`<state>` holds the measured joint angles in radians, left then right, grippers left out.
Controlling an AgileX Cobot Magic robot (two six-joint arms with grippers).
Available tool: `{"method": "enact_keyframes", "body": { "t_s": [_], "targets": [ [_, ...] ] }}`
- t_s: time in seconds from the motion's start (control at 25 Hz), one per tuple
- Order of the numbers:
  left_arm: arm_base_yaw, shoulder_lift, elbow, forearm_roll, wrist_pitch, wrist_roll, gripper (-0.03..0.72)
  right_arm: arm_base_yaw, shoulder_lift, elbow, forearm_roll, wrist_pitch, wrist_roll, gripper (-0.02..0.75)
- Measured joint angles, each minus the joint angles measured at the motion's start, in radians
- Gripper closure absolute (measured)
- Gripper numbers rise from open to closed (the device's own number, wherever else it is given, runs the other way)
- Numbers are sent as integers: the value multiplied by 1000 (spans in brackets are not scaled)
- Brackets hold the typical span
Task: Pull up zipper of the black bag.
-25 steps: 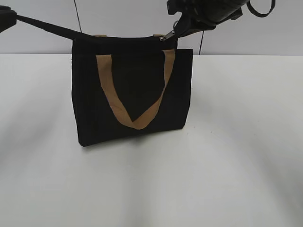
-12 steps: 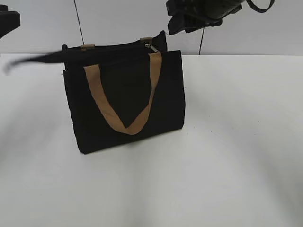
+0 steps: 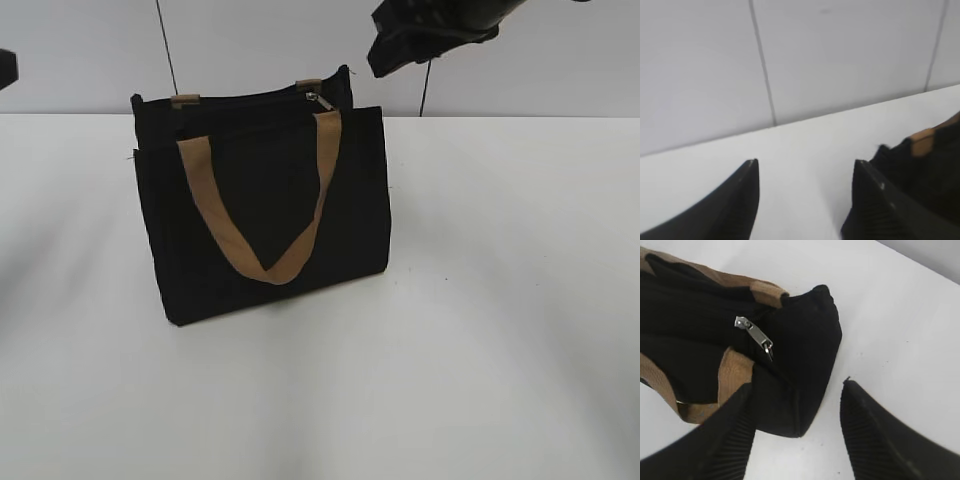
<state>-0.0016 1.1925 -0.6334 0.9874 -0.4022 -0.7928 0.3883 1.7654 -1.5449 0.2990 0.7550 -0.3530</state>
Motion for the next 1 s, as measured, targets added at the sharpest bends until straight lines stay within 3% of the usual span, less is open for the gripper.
{"method": "enact_keyframes", "body": {
  "t_s": [0.24,0.52,0.84,1.0],
  "targets": [
    [0,0,0,-33,308,-72,244,0,-36,0,-64,98,-8,329],
    [-9,0,0,-197,600,-81,256,0,-38,0,-81,168,-8,329],
    [-189,13,0,-228,676,-79,272,-8,-38,0,-114,251,48,329],
    [-223,49,-1,-330,774,6,272,-33,-39,0,-150,316,122,329]
  ]
}}
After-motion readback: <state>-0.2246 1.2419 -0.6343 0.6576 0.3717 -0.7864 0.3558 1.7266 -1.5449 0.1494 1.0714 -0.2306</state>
